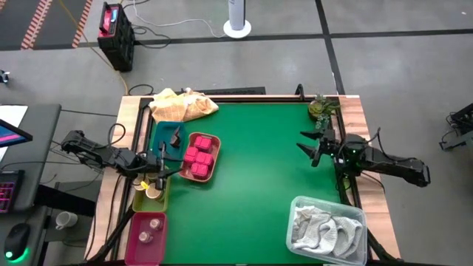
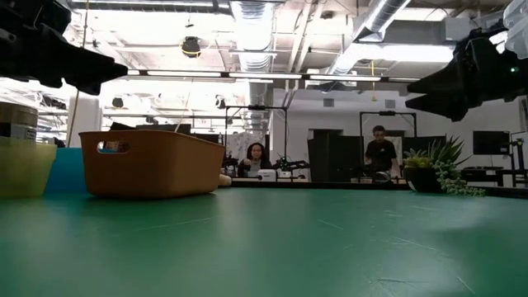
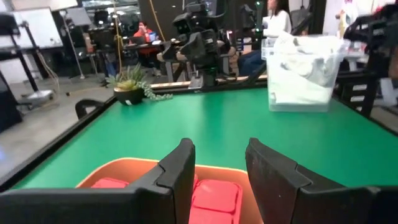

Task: Sort spices by type
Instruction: Return to Home Position

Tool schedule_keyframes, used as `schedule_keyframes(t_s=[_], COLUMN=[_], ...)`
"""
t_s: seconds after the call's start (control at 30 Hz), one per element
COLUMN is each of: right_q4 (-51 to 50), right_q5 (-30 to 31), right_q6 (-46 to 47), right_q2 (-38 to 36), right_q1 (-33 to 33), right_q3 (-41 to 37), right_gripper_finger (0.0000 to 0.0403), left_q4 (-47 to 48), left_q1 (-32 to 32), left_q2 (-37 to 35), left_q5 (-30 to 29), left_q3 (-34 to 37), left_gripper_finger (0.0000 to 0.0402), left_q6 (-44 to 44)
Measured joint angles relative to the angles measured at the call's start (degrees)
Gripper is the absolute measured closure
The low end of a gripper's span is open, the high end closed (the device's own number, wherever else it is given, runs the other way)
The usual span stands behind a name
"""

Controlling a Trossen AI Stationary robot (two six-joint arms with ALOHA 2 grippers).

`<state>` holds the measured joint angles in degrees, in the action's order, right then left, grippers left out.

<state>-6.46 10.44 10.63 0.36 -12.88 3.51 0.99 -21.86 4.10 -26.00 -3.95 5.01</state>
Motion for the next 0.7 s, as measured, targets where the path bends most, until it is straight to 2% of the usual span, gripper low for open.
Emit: schedule_keyframes(t_s=[0.17,0.27,0.4,0.5,0.6,0.7], right_q4=[-0.09,-0.13,-0.14,0.92,2.28,2.60], right_q5=[-0.02,-0.02,-0.04,-0.04,-0.23,-4.42], right_q6=[-2.45,-6.95,-6.72,-1.56,5.87,11.02], right_q2=[-0.01,0.00,0.00,0.00,0.00,-0.04], right_q1=[0.52,0.43,0.43,0.43,0.73,2.01], right_q3=[0.00,-0.02,-0.04,-0.18,-0.37,-0.37], right_gripper_finger=[0.0101,0.0101,0.0101,0.0101,0.0101,0.0101], left_q4=[-0.75,-2.00,-2.16,-1.95,-1.94,-2.05], left_q1=[-0.01,0.01,-0.01,0.00,-0.01,-0.01], left_q2=[-0.02,-0.02,-0.02,-0.02,-0.02,-0.02], left_q5=[-0.18,-0.28,-0.45,-0.50,-0.50,-0.48], left_q3=[0.04,0.10,0.14,0.14,0.14,0.14], left_gripper_finger=[0.0269,0.0269,0.0269,0.0269,0.0269,0.0269], left_q6=[-1.56,0.16,3.63,6.94,6.43,5.48])
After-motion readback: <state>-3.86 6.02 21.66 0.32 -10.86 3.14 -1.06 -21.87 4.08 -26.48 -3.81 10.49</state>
